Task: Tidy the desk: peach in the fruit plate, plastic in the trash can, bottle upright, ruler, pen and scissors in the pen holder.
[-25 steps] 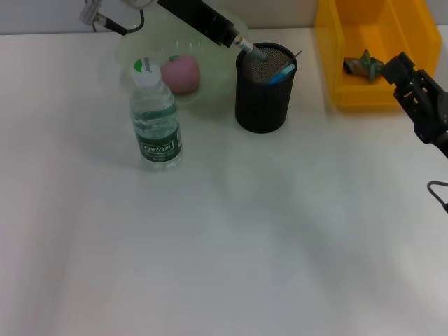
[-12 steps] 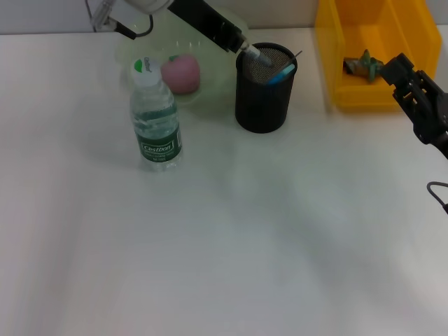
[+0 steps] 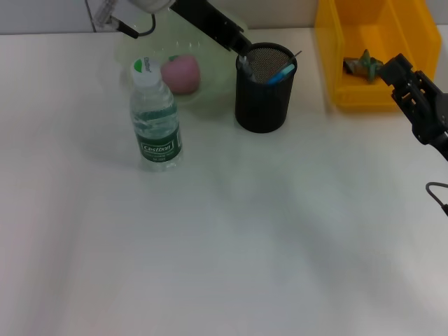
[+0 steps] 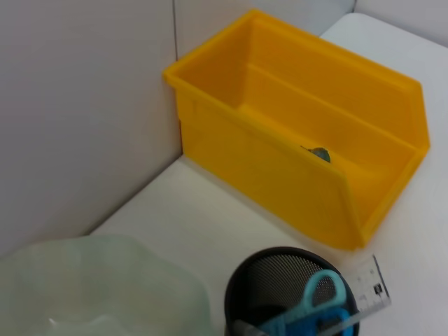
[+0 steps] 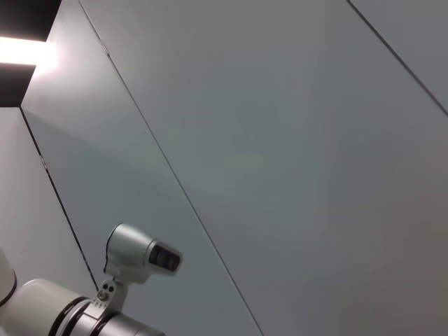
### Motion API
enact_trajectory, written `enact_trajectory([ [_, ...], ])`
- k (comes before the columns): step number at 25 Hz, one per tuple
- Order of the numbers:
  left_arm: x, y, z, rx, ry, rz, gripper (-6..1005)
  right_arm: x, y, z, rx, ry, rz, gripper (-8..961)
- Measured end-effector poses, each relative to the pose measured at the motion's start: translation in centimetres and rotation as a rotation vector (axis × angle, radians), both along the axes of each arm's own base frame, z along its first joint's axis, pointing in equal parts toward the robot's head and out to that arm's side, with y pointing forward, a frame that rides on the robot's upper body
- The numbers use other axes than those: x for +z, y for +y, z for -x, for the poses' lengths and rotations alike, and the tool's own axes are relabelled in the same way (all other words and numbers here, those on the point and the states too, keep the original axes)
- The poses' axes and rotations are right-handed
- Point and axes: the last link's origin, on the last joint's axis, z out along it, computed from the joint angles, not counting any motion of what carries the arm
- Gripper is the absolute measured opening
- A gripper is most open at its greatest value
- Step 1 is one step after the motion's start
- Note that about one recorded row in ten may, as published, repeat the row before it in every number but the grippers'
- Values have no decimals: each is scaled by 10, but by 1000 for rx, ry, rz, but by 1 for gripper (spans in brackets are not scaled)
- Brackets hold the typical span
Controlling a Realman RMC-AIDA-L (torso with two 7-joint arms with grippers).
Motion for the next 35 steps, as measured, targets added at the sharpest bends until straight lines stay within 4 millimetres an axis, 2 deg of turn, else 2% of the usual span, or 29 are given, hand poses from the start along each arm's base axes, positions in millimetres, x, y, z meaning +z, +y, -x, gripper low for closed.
enact_trajectory([
  [4,6,0,5,6,-28,-23,404,1,0,-1,-5,3,-5,318],
  [9,22,-4,13,14,-167,-48,406,2,0,-1,-4,5,-8,319],
  [12,51,-14,35,1,-444,-65,414,5,-1,0,9,12,-17,319],
  [14,57,-17,40,-11,-503,-70,421,5,0,1,12,12,-19,319],
  [16,80,-34,70,-74,-702,-113,429,5,1,2,20,8,-16,319],
  [19,90,-52,95,-143,-791,-136,440,4,2,3,26,5,-12,319],
  [20,90,-52,95,-143,-791,-136,444,5,2,4,37,-2,-7,319],
  [22,89,-69,114,-194,-825,-116,451,7,2,6,81,-29,11,319],
  [23,89,-69,114,-194,-825,-116,455,7,2,6,81,-29,11,319],
  [24,85,-87,133,-242,-826,-87,459,8,2,7,109,-47,24,319],
  [28,82,-102,147,-274,-812,-71,474,15,0,10,216,-123,80,318],
  [30,80,-109,153,-292,-799,-70,481,20,-2,11,272,-157,109,356],
  [32,72,-133,176,-393,-709,-66,489,23,-6,16,386,-226,163,393],
  [35,70,-138,181,-415,-687,-64,500,22,-8,20,451,-273,210,449],
])
